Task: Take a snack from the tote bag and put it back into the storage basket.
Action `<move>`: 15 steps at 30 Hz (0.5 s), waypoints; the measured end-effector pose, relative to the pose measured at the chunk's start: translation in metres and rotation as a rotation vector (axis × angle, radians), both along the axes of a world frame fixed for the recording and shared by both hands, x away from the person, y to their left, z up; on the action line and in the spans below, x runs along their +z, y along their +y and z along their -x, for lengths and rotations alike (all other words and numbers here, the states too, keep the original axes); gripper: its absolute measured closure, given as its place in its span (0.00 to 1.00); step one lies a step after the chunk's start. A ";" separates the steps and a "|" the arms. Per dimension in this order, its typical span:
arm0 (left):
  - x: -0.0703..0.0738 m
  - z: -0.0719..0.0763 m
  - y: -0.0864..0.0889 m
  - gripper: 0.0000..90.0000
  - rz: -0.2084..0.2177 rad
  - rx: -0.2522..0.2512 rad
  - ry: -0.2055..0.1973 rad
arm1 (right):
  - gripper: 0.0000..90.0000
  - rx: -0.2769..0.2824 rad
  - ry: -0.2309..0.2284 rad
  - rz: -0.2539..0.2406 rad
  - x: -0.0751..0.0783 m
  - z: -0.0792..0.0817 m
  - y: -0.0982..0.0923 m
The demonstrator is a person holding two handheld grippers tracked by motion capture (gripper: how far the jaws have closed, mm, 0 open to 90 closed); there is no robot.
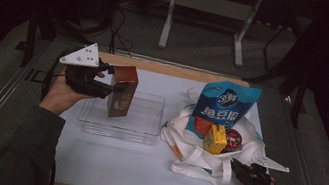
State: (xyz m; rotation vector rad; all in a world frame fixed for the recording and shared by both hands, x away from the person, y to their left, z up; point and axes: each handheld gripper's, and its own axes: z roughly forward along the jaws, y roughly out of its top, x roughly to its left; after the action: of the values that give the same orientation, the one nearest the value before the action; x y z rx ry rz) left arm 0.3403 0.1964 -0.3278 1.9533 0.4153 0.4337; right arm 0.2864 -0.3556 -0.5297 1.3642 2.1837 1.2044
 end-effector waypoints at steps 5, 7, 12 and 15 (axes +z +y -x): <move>0.001 0.001 0.005 0.48 -0.050 0.020 0.003 | 0.86 -0.001 0.000 0.001 0.000 0.000 0.000; 0.001 0.001 0.007 0.48 -0.057 0.026 0.004 | 0.86 -0.001 -0.001 0.001 0.000 0.000 0.000; 0.000 0.002 0.012 0.48 -0.074 0.033 0.006 | 0.86 -0.001 0.000 0.001 0.000 0.000 0.000; -0.002 0.001 0.013 0.48 -0.090 0.041 0.012 | 0.86 -0.002 -0.001 0.002 0.000 0.000 0.000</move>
State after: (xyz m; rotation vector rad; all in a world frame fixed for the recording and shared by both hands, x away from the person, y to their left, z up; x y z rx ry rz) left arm 0.3390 0.2097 -0.3296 2.0378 0.4512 0.4742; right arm 0.2863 -0.3552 -0.5298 1.3645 2.1819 1.2019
